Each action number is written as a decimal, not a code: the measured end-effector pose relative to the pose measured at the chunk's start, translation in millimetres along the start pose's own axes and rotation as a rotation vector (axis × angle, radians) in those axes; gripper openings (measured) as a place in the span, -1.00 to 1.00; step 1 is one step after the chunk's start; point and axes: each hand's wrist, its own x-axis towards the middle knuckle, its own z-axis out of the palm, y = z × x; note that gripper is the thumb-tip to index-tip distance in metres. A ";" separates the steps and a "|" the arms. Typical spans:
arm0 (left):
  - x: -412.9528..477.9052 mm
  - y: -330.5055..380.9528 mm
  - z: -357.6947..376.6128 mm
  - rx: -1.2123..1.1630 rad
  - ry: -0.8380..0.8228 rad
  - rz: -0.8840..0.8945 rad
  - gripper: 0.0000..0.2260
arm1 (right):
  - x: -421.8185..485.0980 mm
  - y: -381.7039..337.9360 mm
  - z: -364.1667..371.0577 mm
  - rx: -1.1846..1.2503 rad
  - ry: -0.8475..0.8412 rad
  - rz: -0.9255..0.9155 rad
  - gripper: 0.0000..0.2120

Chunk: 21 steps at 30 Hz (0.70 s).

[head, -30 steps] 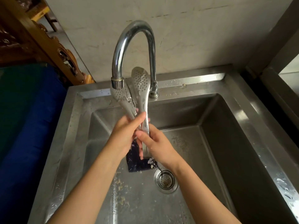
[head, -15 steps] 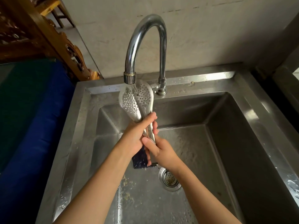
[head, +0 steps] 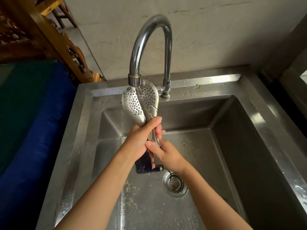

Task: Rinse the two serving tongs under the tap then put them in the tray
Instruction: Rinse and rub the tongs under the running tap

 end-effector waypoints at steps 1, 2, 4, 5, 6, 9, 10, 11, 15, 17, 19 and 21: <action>0.3 0.1 0.2 0.004 -0.009 0.004 -0.69 | 0.9 1.4 0.2 0.008 0.000 -0.004 -0.65; 0.5 0.2 0.5 0.009 -0.022 0.010 -0.69 | 1.9 2.9 0.2 0.017 -0.003 -0.011 -0.65; 1.7 -1.1 0.1 0.017 -0.042 0.021 -0.69 | 4.2 6.0 -1.0 0.030 -0.008 -0.025 -0.65; 2.3 -1.3 -0.5 0.012 -0.042 0.024 -0.68 | 6.1 7.2 -1.7 0.025 -0.010 -0.030 -0.65; 2.5 -1.1 -1.5 0.002 -0.035 0.027 -0.68 | 8.4 7.9 -2.5 0.014 -0.016 -0.032 -0.64; 2.2 -1.3 -7.4 -0.023 0.007 0.036 -0.68 | 15.4 8.3 -2.1 0.012 -0.045 -0.019 -0.66; 1.8 -1.2 -8.6 -0.023 0.024 0.037 -0.68 | 17.2 8.7 -1.7 0.016 -0.051 -0.015 -0.66; 1.4 -0.9 -8.8 -0.021 0.039 0.033 -0.68 | 18.3 9.6 -1.2 0.020 -0.051 -0.014 -0.67; 4.2 1.4 -0.4 0.020 0.026 0.005 -0.66 | 17.0 17.5 1.4 0.051 0.014 -0.039 -0.63; 6.4 2.1 4.8 0.054 -0.011 -0.010 -0.65 | 15.2 22.8 2.3 0.064 0.058 -0.042 -0.62; 7.8 1.5 8.4 0.080 -0.034 -0.019 -0.65 | 14.5 26.7 2.5 0.060 0.092 -0.040 -0.61; 8.8 0.2 10.4 0.093 -0.039 -0.022 -0.66 | 14.3 28.6 2.8 0.053 0.113 -0.047 -0.62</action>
